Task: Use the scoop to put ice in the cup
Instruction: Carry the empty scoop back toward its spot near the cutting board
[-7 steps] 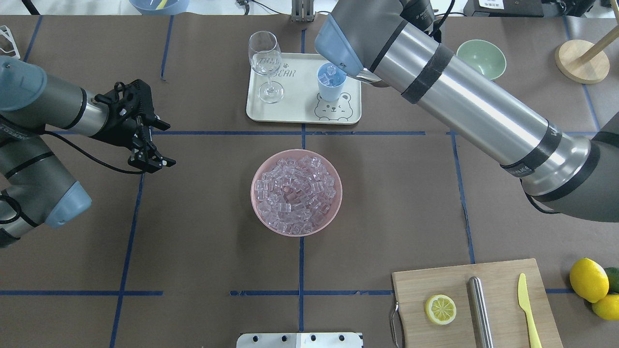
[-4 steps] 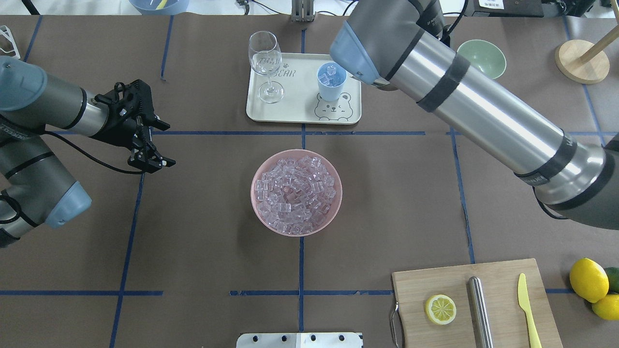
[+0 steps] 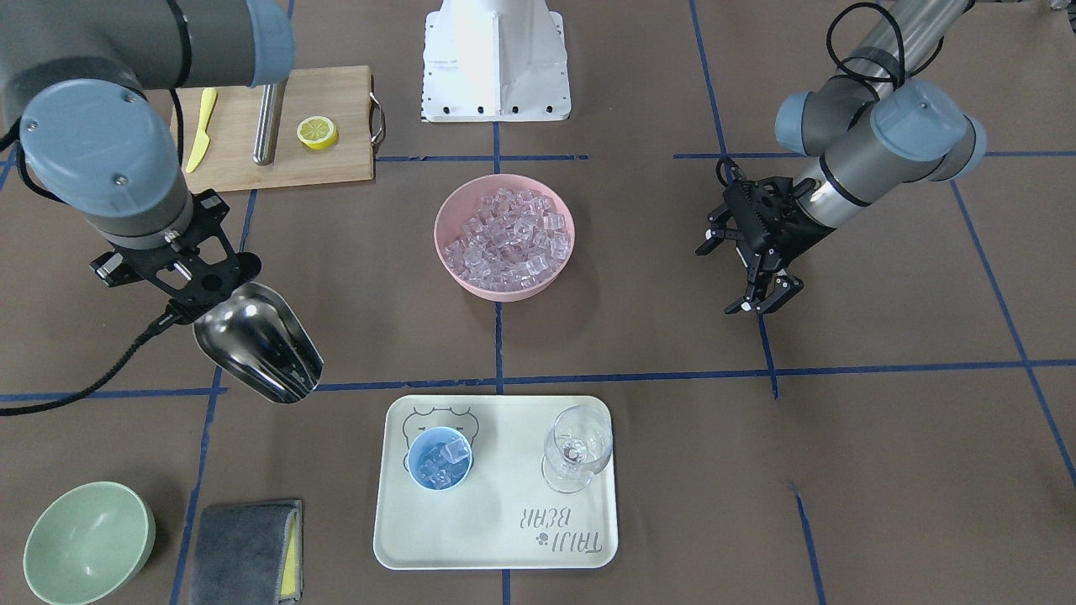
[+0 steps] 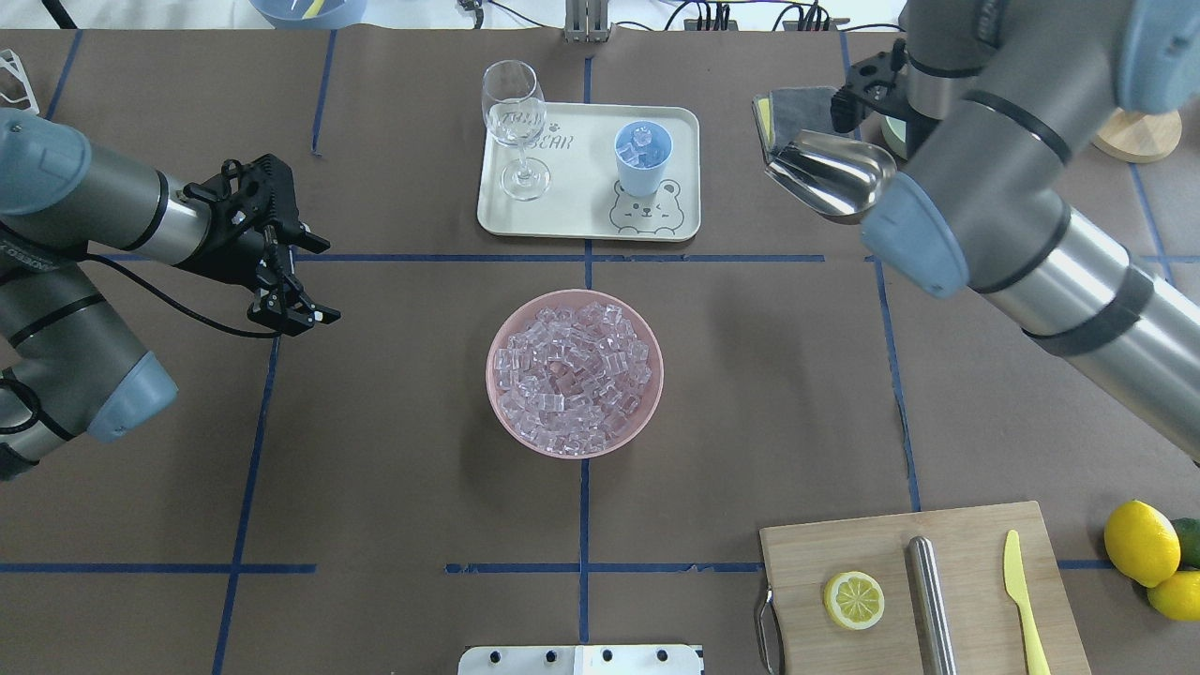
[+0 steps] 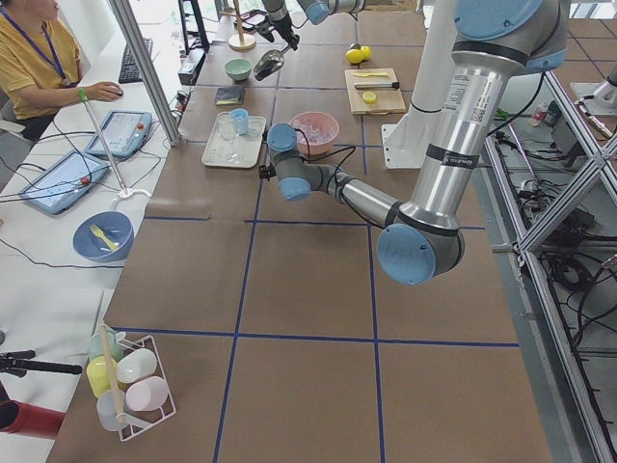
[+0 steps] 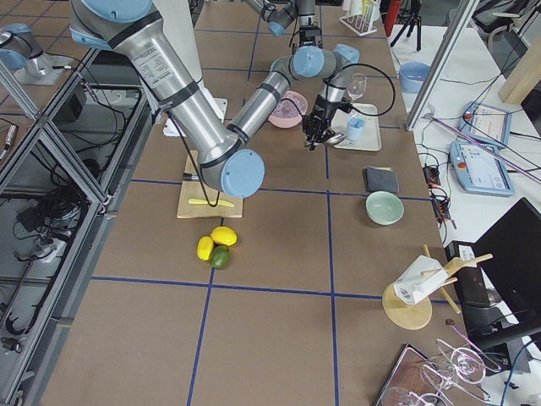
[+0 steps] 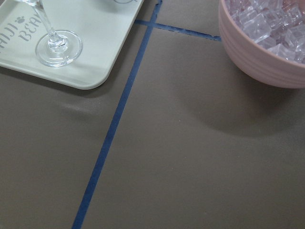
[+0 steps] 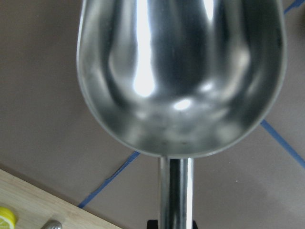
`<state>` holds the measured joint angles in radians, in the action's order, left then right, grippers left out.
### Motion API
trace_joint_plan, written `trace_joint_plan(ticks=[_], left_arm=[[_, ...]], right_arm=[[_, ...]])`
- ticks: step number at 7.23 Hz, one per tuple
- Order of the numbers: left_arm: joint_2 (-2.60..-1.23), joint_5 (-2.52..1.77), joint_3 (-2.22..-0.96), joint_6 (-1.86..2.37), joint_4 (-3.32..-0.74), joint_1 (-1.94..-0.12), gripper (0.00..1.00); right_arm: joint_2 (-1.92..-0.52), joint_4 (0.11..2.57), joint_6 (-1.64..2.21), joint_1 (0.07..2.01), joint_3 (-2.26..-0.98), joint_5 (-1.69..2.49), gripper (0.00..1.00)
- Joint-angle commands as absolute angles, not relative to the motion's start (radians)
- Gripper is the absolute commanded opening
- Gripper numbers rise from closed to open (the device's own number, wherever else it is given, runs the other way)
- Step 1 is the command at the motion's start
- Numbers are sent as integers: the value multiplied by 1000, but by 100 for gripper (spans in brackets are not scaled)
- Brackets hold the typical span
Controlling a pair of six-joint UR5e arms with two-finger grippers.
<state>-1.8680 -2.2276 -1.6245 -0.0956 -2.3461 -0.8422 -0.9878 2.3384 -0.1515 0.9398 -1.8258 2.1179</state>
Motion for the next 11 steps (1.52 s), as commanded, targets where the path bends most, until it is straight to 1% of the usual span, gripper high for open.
trace_joint_plan(ticks=[1, 2, 3, 4, 5, 6, 7, 8, 11], left_arm=[[-1867, -2227, -1628, -94, -2345, -842, 100], [-1868, -2227, -1629, -91, -2345, -842, 100], [-1868, -2226, -1631, -89, -2345, -842, 100], [-1868, -2226, -1634, -87, -2345, -842, 100], [-1868, -2226, -1634, -89, -2345, -842, 100], [-1868, -2226, -1634, -87, -2345, -842, 100], [-1868, -2226, -1635, -89, -2345, -844, 100], [-1867, -2226, -1635, -87, -2345, -844, 100], [-1867, -2226, -1637, -89, -2345, -845, 100]], right_arm=[[-1254, 2120, 53, 943, -1969, 2226, 0], [-1373, 1995, 151, 942, -2006, 2226, 0], [-1505, 1798, 229, 942, -2013, 2224, 0], [-1614, 1558, 409, 942, -1999, 2221, 0], [-1664, 1350, 631, 928, -1952, 2217, 0], [-1724, 1215, 749, 907, -1922, 2215, 0], [-1755, 1151, 761, 884, -1902, 2217, 0], [-1764, 1157, 762, 852, -1898, 2217, 0], [-1805, 1147, 764, 835, -1885, 2263, 0]])
